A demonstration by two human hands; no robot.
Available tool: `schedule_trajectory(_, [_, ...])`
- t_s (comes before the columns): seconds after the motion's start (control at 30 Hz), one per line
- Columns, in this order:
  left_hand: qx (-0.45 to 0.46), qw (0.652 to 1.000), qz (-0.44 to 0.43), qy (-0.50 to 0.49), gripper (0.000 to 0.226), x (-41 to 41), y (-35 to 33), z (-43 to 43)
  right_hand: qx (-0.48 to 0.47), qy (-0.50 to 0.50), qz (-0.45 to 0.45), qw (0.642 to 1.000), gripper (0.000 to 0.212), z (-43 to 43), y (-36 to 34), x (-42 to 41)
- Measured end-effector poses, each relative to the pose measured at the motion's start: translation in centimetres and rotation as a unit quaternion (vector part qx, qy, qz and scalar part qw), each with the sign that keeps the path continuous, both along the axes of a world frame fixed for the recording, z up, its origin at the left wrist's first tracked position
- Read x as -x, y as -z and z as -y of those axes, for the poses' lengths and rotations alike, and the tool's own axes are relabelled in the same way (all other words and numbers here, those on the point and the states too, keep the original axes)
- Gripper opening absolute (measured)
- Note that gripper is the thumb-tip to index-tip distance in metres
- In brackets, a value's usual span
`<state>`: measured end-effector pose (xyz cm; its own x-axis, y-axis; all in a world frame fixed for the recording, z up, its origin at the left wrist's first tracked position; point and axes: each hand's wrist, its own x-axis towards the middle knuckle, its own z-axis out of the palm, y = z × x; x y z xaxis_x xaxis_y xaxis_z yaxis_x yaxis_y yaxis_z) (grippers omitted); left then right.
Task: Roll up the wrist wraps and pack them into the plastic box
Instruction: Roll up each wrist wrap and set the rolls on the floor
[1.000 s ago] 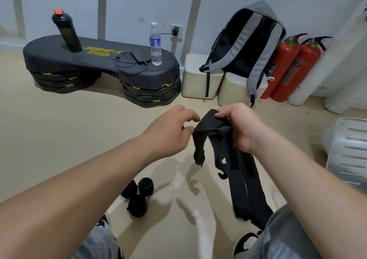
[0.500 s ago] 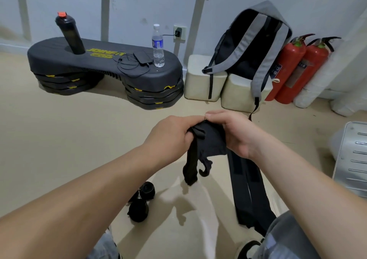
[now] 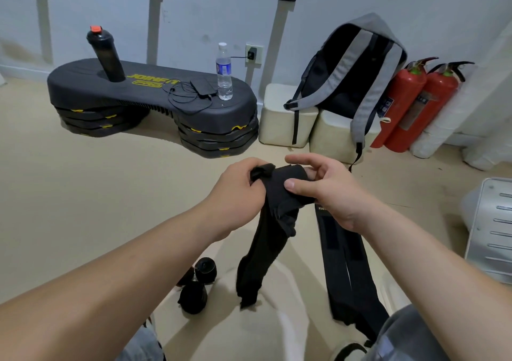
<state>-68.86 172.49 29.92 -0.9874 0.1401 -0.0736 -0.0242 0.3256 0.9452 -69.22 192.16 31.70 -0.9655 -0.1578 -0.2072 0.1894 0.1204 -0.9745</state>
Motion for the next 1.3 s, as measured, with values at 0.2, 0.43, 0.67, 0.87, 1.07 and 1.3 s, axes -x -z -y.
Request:
schedule_trajectory(0.2, [-0.080, 0.994, 0.045, -0.059, 0.010, 0.4, 0.2, 0.6, -0.089, -0.052, -0.074, 0.992, 0.073, -0.3, -0.2, -0.2])
schedule_trajectory(0.43, [-0.103, 0.991, 0.078, -0.026, 0.013, 0.6, 0.5, 0.4, -0.137, -0.008, -0.158, 0.978, 0.052, -0.2, 0.1, -0.1])
schedule_trajectory(0.67, [-0.098, 0.990, 0.093, 0.043, 0.020, 0.0, 0.6, -0.3, -0.070, 0.040, -0.107, 0.991, 0.020, 0.4, 0.9, 0.0])
schedule_trajectory(0.87, [-0.081, 0.990, 0.107, 0.037, 0.026, -0.1, 1.2, -0.5, -0.049, 0.050, -0.073, 0.995, 0.025, 2.0, 1.8, -0.4])
schedule_trajectory(1.07, [-0.086, 0.987, 0.128, 0.045, 0.028, -0.2, 1.2, -0.4, -0.036, 0.071, -0.067, 0.995, 0.025, 2.0, 2.4, -0.2])
schedule_trajectory(1.3, [-0.110, 0.984, 0.139, 0.033, 0.026, -0.2, 1.0, -0.3, 0.004, 0.047, -0.059, 0.997, 0.017, 1.6, 2.7, -0.2])
